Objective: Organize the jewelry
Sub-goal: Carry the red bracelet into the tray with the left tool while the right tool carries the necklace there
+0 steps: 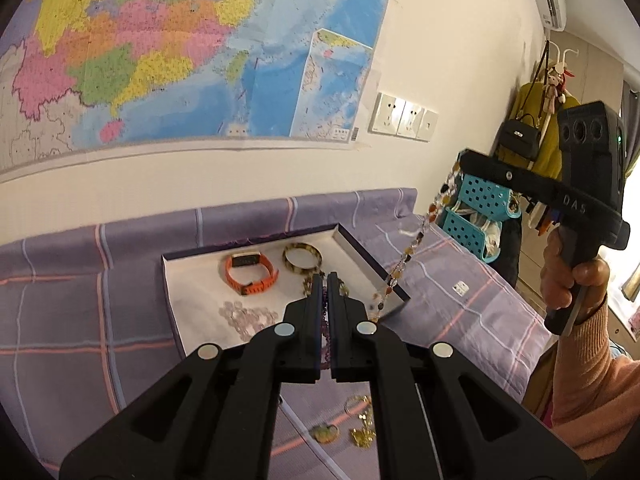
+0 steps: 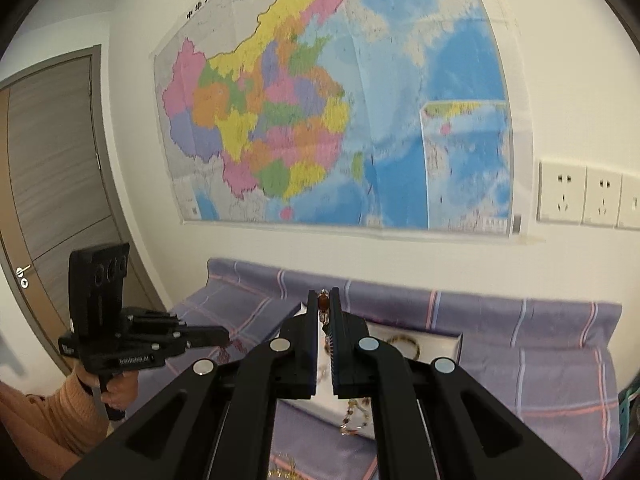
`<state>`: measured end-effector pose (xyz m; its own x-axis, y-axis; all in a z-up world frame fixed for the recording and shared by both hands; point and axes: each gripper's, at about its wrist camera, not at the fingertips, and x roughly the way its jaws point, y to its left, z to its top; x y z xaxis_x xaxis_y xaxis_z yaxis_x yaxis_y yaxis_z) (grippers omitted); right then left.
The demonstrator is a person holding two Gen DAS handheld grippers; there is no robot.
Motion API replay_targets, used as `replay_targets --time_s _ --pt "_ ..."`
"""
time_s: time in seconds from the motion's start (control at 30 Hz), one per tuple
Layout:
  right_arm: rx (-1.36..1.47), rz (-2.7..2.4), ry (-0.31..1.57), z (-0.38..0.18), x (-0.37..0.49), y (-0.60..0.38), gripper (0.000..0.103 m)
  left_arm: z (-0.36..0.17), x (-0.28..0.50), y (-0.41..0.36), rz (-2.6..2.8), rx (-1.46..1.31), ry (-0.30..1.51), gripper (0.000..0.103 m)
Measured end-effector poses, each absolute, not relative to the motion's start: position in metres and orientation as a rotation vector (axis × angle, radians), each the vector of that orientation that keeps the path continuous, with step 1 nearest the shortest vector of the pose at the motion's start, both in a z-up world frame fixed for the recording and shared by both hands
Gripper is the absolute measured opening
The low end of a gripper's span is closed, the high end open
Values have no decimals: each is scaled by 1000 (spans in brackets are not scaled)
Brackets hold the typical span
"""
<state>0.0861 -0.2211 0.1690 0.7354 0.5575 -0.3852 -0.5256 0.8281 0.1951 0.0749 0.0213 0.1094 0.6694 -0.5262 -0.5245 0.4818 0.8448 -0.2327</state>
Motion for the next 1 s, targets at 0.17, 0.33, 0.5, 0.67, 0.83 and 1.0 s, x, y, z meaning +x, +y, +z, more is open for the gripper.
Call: replay_targets --time_s 0.17,0.33,0.5,0.67,0.83,1.0 --pt "83 585 463 167 108 -215 4 107 91 18 -559 -78 622 3" --pt "81 579 500 152 121 -210 3 94 106 16 -550 -83 658 3" --pt "84 571 538 136 131 -210 4 74 119 14 -547 -101 704 3" --pt "85 565 565 123 136 -211 4 53 130 10 -541 -103 753 3" --pt "97 561 605 108 146 -211 4 33 139 3 -524 -90 799 3" --pt "104 551 639 93 156 -210 4 16 149 -1 -484 -70 838 3"
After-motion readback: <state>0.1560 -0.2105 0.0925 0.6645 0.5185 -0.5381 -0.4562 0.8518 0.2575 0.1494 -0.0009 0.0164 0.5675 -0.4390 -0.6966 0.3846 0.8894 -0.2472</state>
